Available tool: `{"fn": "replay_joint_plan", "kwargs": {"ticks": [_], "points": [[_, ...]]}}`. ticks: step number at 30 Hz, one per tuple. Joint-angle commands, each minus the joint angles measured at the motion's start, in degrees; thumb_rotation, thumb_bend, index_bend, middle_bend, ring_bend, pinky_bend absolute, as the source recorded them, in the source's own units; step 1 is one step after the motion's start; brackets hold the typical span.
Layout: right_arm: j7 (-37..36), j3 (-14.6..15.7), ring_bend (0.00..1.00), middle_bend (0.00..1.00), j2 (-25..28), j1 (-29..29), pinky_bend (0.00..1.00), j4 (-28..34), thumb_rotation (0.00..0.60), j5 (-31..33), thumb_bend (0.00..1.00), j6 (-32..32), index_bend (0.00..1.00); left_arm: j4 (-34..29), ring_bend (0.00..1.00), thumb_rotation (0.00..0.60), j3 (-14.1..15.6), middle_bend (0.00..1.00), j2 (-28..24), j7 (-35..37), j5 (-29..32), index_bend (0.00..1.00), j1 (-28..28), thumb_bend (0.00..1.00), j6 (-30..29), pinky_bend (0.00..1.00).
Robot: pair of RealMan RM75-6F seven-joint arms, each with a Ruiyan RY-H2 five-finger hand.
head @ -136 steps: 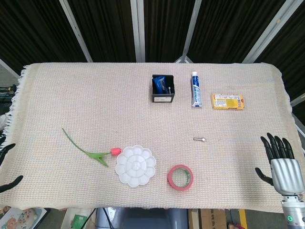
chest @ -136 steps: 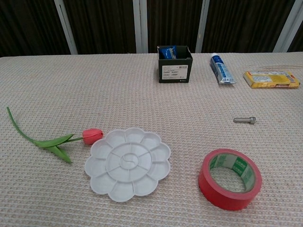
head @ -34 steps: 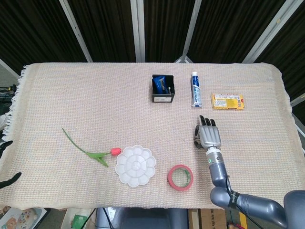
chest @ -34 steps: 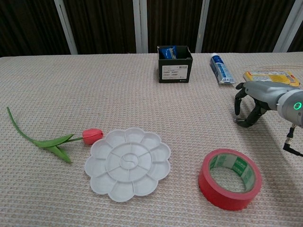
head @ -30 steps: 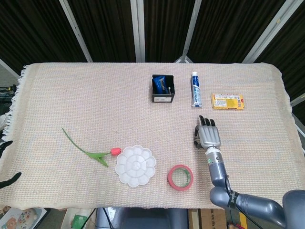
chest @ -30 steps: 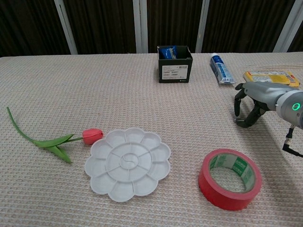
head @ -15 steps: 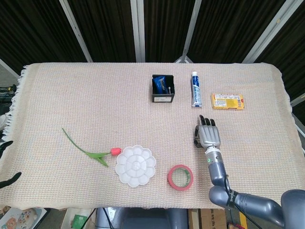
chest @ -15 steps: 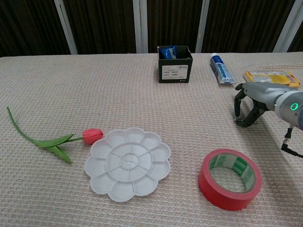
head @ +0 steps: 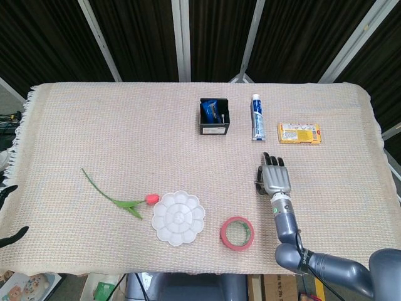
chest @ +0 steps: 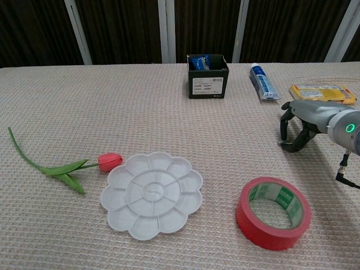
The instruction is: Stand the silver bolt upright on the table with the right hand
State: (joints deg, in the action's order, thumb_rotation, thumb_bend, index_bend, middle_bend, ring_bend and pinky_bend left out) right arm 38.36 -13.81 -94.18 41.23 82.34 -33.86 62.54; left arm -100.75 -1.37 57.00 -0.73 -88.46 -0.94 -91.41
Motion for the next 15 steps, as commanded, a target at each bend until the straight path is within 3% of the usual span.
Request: {"fn": "replay_joint_plan", "kwargs": {"ticks": [1,15], "points": [[0.1,0.0,0.1,0.04,0.0,0.1,0.09,0.0,0.6,0.1,0.34,0.0,0.58,0.0,0.0,0.6,0.0,0.0,0.0,0.0,0.0,0.18,0.0,0.25,0.0,0.0],[-1.9,-0.6,0.1,0.04,1.2,-0.2,0.09,2.3,0.6,-1.6,0.37,0.5,0.6,0.0,0.0,0.6,0.0,0.0,0.0,0.0,0.0,0.19,0.0,0.25,-0.1,0.0]]}}
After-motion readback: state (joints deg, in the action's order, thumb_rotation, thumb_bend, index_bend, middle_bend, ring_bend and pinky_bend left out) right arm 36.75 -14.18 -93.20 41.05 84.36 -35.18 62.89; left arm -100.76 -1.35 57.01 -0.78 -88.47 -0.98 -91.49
